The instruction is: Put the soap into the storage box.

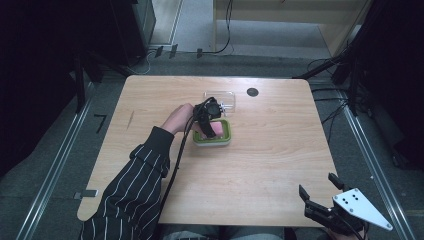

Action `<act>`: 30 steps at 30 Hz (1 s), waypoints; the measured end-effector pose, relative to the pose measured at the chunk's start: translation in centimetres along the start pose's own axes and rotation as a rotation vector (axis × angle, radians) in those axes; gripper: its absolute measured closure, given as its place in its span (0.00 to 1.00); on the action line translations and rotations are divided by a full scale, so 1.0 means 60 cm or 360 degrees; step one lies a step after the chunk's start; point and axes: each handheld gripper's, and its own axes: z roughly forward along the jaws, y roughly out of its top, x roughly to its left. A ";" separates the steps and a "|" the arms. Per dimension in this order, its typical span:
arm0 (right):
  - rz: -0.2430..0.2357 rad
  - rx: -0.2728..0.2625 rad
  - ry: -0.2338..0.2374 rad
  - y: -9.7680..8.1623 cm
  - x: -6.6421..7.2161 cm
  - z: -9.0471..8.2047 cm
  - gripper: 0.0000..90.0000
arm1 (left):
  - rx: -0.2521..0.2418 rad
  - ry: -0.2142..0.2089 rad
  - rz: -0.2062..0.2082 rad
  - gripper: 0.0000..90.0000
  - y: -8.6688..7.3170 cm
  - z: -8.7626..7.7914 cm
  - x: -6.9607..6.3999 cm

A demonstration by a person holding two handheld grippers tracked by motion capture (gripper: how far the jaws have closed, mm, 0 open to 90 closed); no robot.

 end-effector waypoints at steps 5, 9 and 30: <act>0.0000 -0.0002 0.0007 0.001 0.001 0.002 0.14 | 0.0051 -0.0031 -0.0092 0.25 -0.006 -0.001 0.000; -0.0003 -0.0002 0.0012 0.001 0.001 0.003 0.14 | 0.0066 -0.0039 -0.0163 0.14 -0.011 -0.007 0.001; -0.0009 -0.0011 0.0031 0.003 0.002 0.006 0.14 | 0.0148 -0.0026 -0.0447 0.04 -0.080 -0.036 -0.042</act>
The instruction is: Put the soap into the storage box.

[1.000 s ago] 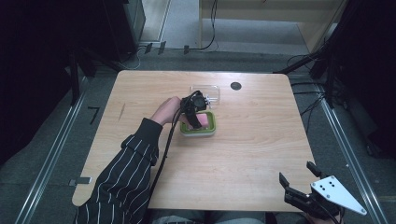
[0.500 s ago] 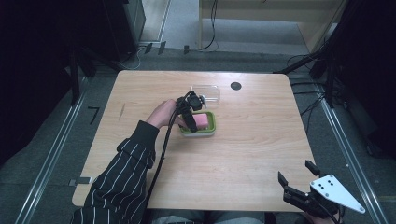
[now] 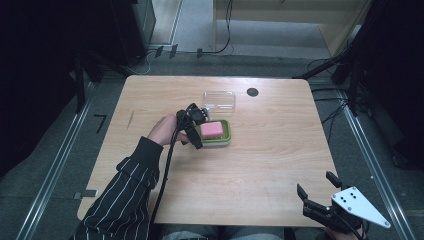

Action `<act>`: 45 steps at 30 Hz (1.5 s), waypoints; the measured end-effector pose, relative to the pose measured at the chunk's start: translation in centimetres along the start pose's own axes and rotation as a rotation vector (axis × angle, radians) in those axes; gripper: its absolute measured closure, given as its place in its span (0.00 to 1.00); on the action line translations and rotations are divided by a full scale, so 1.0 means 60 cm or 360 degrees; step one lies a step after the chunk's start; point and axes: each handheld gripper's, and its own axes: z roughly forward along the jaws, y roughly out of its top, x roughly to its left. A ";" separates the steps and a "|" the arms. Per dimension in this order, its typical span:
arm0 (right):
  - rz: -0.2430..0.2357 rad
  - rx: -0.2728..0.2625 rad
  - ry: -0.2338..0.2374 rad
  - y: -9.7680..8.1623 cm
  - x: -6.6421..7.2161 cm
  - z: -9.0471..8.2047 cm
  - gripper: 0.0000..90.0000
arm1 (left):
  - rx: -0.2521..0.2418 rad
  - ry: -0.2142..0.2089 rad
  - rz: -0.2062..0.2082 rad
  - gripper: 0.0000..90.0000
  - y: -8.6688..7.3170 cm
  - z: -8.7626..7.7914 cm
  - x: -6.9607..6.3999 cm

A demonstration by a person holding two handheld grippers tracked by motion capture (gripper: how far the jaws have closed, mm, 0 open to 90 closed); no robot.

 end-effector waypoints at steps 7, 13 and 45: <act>0.0006 -0.0002 0.0000 0.000 0.001 -0.001 0.14 | 0.0007 0.0033 -0.0066 0.04 -0.034 -0.008 -0.008; 0.0001 0.0000 0.0002 0.000 0.001 -0.001 0.14 | 0.0019 0.0048 -0.0119 0.04 -0.069 -0.010 -0.022; 0.0005 -0.0009 0.0012 0.000 0.001 -0.002 0.14 | 0.0137 0.0041 -0.0253 0.04 -0.195 0.011 -0.094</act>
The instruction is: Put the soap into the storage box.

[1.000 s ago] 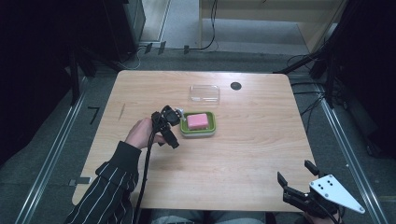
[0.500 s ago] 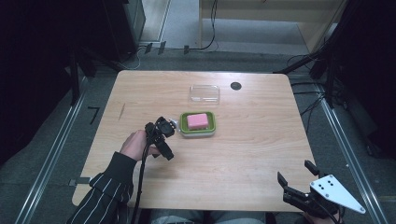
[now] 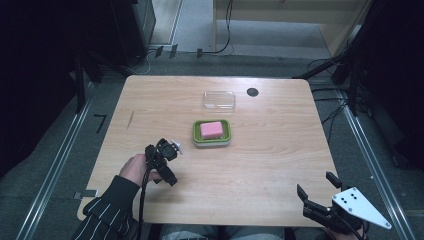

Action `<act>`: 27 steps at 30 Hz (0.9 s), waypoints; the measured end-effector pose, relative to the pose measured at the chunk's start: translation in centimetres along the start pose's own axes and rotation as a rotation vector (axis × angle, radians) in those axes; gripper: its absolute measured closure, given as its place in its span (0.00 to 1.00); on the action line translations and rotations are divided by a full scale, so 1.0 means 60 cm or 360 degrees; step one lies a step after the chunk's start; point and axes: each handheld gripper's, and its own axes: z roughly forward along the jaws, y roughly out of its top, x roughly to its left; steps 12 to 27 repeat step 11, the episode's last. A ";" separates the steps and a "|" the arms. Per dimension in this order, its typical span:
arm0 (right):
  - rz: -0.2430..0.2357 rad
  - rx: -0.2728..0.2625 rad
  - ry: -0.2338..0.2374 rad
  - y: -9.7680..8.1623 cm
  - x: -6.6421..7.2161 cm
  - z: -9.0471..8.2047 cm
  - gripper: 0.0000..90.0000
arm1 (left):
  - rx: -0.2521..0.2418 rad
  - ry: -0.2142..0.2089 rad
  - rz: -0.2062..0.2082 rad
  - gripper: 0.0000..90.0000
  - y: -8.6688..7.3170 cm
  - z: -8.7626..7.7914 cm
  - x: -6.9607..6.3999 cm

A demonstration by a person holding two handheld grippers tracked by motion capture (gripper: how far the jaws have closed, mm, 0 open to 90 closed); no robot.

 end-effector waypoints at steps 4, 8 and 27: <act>-0.0001 0.0000 -0.0001 0.000 0.000 0.000 0.14 | 0.0019 -0.0006 -0.0014 0.04 -0.013 0.007 -0.004; 0.0000 0.0001 -0.0002 0.000 0.000 0.000 0.14 | 0.0040 0.0004 -0.0026 0.05 -0.020 0.012 -0.003; -0.0001 -0.0001 0.0000 0.000 0.000 0.001 0.14 | 0.0021 0.0023 -0.0034 0.08 -0.019 0.013 -0.002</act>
